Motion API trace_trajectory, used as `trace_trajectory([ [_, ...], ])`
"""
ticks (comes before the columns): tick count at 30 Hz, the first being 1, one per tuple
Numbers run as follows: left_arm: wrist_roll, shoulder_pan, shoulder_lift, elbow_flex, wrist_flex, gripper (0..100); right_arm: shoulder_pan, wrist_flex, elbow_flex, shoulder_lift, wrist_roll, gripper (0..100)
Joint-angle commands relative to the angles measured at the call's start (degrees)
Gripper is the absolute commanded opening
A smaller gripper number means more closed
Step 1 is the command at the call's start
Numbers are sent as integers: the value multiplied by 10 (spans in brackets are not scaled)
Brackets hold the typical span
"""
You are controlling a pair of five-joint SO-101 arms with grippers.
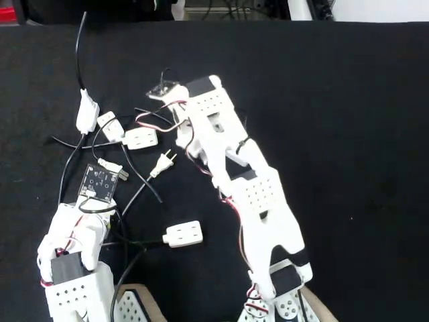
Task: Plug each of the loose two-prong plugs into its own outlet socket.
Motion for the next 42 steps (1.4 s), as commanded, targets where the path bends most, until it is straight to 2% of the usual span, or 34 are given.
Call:
trace_trajectory([
  [1,-4,7,-2,8,-5,180,-4,20,-59,6,-8,214],
  [6,-4,7,-2,9,-5,180,-1,22,-74,33,-8,51],
  [8,-4,7,-2,9,-5,180,-1,24,-74,37,-4,15],
  [23,-4,7,-2,9,-5,180,-2,40,-54,-15,-31,12],
  [33,-18,7,-2,9,-4,180,0,40,208,-185,-32,12],
  [37,-18,7,-2,9,-4,180,4,36,305,-264,-4,12],
  [42,-18,7,-2,9,-4,180,23,-68,414,-271,40,13],
])
